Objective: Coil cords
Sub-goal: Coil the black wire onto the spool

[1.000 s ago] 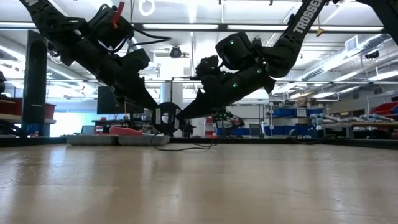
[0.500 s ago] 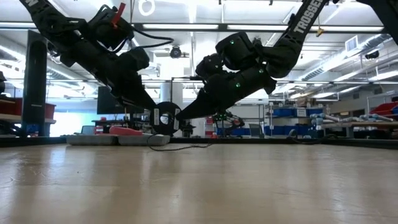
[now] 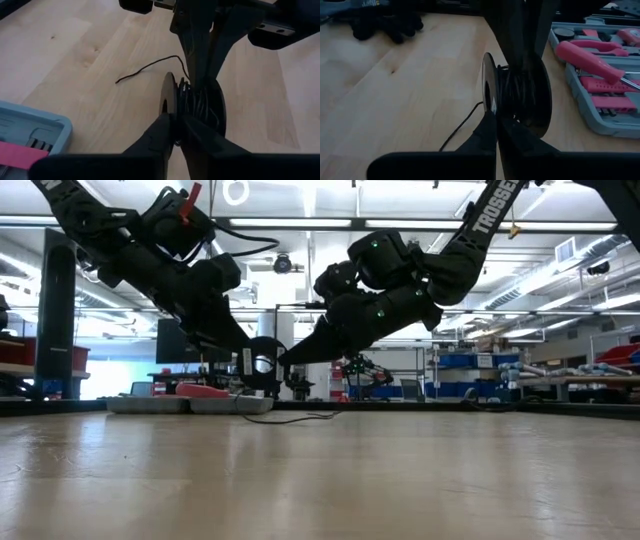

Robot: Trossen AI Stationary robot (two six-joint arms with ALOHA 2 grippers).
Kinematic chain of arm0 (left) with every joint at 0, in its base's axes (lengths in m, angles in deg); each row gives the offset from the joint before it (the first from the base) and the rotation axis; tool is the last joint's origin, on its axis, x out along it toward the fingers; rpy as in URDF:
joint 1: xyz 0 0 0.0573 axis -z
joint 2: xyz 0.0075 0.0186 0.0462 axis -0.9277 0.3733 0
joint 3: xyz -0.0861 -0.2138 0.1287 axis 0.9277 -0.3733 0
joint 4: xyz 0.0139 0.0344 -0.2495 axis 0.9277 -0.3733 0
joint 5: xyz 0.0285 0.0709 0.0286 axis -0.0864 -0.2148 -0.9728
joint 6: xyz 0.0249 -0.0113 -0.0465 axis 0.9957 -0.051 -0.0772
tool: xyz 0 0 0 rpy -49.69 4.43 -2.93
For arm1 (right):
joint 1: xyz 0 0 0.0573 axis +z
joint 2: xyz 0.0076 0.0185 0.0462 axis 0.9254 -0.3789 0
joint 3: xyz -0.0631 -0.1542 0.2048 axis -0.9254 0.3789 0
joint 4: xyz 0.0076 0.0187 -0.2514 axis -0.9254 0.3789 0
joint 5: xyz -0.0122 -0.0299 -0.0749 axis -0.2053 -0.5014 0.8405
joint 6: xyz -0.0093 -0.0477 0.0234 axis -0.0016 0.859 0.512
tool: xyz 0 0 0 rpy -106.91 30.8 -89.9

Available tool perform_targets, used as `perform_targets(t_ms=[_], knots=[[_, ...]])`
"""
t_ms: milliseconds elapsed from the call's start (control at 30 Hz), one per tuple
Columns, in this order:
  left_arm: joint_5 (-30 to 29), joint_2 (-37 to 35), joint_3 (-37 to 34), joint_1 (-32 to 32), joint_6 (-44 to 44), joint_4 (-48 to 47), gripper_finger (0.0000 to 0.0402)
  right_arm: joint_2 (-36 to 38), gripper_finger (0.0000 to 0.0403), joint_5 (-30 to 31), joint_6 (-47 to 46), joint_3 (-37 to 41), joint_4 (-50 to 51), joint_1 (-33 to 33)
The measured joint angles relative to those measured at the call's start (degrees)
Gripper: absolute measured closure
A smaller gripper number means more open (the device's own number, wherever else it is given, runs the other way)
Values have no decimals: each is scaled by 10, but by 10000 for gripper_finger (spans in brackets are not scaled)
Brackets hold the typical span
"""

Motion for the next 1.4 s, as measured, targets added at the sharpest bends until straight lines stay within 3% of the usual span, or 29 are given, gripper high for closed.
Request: perform_targets(t_ms=[300,600,900,1100,1400], knots=[[-1,0,0,1,14,-2,353,0,403,2,-2,0,-7,4],[-19,1,0,1,16,-4,396,0,402,10,-9,0,-11,4],[-62,2,0,2,-28,-16,400,11,354,22,-62,-5,0,-7],[-85,2,0,2,-60,-44,401,61,325,22,-81,-4,112,-17],[-110,2,0,1,-82,-46,401,94,332,145,-112,-3,361,16]])
